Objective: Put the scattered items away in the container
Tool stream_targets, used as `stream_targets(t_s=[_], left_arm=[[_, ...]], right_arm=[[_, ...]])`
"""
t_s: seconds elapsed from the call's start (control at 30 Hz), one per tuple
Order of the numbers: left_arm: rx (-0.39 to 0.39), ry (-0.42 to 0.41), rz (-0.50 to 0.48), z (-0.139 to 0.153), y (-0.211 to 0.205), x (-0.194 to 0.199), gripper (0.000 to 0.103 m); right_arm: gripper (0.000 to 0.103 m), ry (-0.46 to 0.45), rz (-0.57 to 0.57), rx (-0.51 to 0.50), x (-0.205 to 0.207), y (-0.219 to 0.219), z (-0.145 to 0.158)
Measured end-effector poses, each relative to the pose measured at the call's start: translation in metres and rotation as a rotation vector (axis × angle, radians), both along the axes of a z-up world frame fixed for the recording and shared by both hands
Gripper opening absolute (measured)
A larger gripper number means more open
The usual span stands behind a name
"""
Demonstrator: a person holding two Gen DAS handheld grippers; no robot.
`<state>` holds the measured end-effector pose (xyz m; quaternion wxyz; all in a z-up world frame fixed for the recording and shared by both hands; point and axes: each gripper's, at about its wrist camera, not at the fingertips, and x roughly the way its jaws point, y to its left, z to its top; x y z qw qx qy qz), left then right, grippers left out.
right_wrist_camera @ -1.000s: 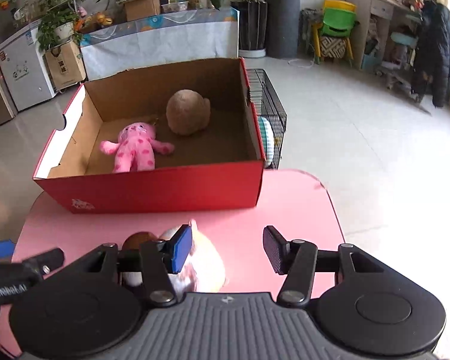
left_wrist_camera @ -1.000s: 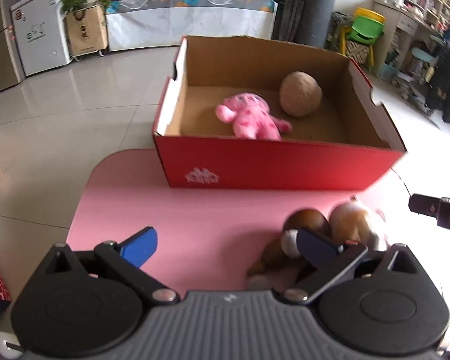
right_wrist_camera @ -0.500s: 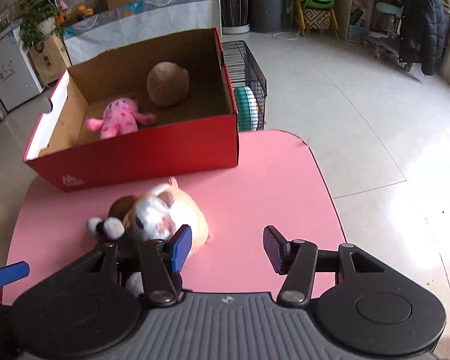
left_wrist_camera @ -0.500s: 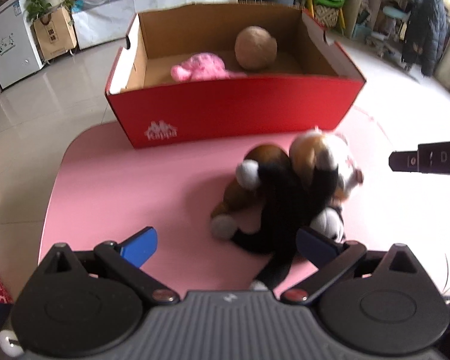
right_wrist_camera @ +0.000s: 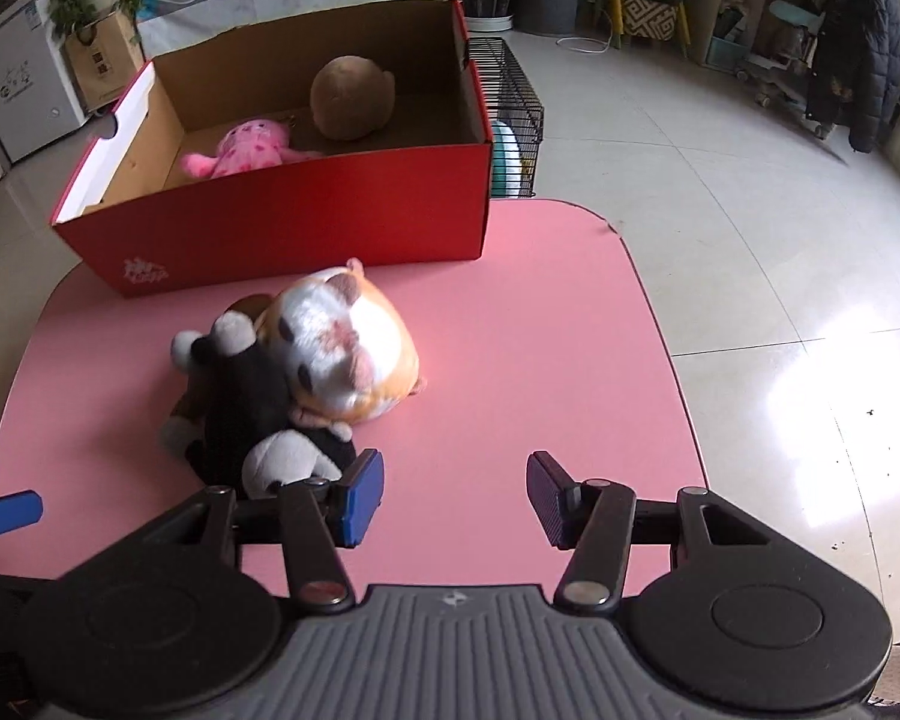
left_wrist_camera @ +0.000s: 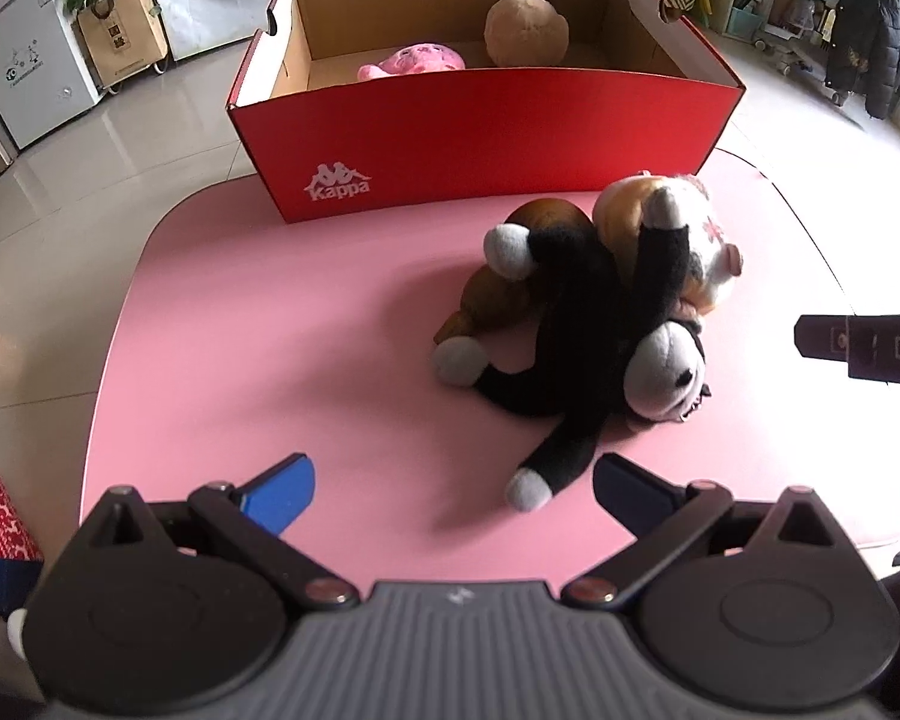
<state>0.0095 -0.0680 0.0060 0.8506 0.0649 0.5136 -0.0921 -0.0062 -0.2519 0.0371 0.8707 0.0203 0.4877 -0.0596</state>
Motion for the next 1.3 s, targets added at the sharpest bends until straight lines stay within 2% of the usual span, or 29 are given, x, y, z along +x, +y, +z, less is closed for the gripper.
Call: stream_targets(t_s=[0.43,0.73,0.87,1.03,1.3], left_arm=[[0.007,0.018,0.035,-0.002,0.008,0.000,0.103],[-0.071,-0.016,0.033,0.013,0.003,0.006,0.103],[-0.094,-0.025,0.012,0.020,-0.009,0.011,0.103],[-0.150,-0.033,0.002,0.026,-0.023,0.023,0.103],[-0.143,-0.040,-0.013,0.016,-0.032,0.041,0.103]], right_arm=[[0.053,0.013,0.050,0.015,0.000,0.009,-0.002],[0.053,-0.038,0.250,-0.046,0.027,0.017,0.021],[0.054,-0.046,0.332,-0.025,0.040,0.008,0.025],[0.061,-0.028,0.383,0.031,0.057,-0.002,0.016],[0.063,0.044,0.414,0.121,0.086,-0.005,-0.007]])
